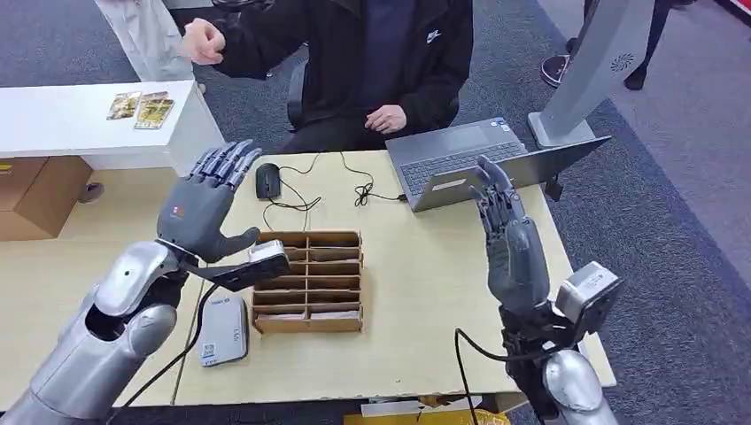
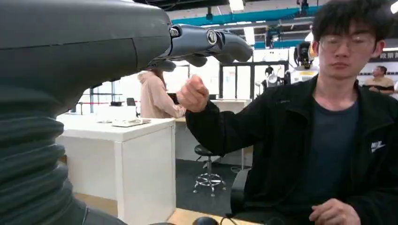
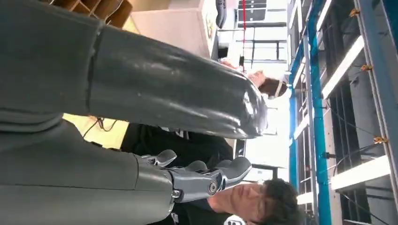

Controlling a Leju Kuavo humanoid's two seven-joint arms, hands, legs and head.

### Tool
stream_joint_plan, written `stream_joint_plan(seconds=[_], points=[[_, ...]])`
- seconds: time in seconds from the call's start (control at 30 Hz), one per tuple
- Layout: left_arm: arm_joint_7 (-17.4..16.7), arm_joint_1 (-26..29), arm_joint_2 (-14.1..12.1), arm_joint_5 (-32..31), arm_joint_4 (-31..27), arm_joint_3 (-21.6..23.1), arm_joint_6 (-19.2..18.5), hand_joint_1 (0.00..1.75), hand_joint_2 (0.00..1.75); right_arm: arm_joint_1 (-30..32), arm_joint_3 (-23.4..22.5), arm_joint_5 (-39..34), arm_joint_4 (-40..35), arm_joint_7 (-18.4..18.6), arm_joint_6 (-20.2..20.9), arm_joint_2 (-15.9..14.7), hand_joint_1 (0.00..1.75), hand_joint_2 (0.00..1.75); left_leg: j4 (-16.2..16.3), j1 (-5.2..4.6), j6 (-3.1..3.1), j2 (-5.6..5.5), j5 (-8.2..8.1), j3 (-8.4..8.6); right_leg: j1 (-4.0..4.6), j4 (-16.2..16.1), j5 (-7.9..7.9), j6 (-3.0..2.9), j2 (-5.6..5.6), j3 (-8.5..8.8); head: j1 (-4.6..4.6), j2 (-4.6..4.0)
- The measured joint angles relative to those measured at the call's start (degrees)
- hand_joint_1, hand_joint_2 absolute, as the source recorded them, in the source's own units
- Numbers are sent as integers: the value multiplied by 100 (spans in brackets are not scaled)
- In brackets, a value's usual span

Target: Pass the card to the sensor for recognition and then transmit it.

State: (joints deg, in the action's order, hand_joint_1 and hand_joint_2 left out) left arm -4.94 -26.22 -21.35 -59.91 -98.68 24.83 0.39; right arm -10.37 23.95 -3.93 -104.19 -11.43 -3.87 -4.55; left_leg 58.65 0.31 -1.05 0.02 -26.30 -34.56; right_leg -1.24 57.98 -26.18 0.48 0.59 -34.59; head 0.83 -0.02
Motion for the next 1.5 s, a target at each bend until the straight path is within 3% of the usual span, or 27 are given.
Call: stream_joint_plan(seconds=[0.23, 0.6, 0.87, 1.5], points=[[-66, -107, -109, 172, 7, 103, -546, 0, 175, 82, -144, 94, -33, 2, 177, 57, 0, 0, 0, 0, 0, 1, 0, 0, 0, 0, 0, 0, 1, 0, 0, 0], [-125, -220, -387, 280, 22, 308, -1053, 0, 175, 154, -310, 181, -33, 42, 367, 153, 0, 0, 0, 0, 0, 1, 0, 0, 0, 0, 0, 0, 2, 0, 0, 0], [-129, -302, -490, 328, 94, 411, -1130, 0, 175, 167, -350, 195, -33, 42, 437, 205, 0, 0, 0, 0, 0, 1, 0, 0, 0, 0, 0, 0, 2, 0, 0, 0], [-168, -305, -409, 343, 505, 557, -1086, 7, 175, 161, -350, 194, -31, 52, 524, 310, 0, 0, 0, 0, 0, 1, 0, -1, 0, 0, 0, 0, 1, 0, 0, 0]])
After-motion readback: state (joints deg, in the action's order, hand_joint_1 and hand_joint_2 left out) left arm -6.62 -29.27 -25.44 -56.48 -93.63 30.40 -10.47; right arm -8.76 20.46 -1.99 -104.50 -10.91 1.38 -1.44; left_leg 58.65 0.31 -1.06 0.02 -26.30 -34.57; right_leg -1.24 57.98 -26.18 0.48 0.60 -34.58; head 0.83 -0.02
